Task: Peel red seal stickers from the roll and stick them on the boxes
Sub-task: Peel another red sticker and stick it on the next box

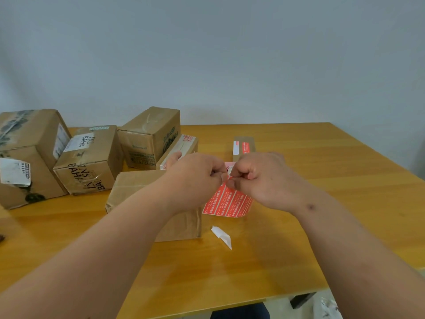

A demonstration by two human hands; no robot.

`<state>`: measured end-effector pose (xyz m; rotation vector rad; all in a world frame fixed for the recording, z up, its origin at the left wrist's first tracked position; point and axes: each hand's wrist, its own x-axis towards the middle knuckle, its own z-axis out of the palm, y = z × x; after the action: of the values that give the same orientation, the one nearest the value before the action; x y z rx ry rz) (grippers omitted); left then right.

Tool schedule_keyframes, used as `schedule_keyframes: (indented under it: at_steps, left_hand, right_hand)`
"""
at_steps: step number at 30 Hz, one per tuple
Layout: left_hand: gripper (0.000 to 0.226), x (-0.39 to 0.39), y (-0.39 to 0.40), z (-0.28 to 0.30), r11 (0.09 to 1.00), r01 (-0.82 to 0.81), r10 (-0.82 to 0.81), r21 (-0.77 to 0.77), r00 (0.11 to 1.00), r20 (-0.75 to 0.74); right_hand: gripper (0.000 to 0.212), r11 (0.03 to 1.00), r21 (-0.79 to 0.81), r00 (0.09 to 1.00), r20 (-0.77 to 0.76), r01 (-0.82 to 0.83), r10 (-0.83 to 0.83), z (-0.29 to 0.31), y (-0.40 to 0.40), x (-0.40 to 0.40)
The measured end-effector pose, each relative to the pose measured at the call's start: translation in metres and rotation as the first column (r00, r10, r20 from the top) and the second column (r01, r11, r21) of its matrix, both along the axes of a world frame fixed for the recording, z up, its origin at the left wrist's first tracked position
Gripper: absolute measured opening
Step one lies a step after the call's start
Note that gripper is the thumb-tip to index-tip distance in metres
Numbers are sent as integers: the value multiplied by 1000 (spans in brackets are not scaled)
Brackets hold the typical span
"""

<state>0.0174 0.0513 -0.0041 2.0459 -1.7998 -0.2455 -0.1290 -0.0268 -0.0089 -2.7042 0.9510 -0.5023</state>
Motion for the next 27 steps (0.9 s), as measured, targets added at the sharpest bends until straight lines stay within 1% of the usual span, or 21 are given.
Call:
schedule_keyframes:
  at_steps: [3,9,17,21,27]
  left_hand:
    - [33,-1,2,0,1000,-6,6,-16,999,-36]
    - [28,1,6,2,1000,2,-7,-26,984,-181]
    - [25,7,5,-4,999,40,-47,-26,932,-359]
    - [24,8,4,-4,999,45,-53,-31,920,-389]
    - [24,10,3,-7,998,51,-59,-31,901,-430]
  right_hand:
    - [20,1000,-23,1000,6,-6,6,-1,0,1]
    - [21,999,17,997,60,-40,39,-1,1,2]
    - [14,989,128,989,138,-69,51,2,4,0]
    - [14,985,159,988,150,-71,47,4,5,-1]
    - [14,986,147,986,157,-82,59,2,5,0]
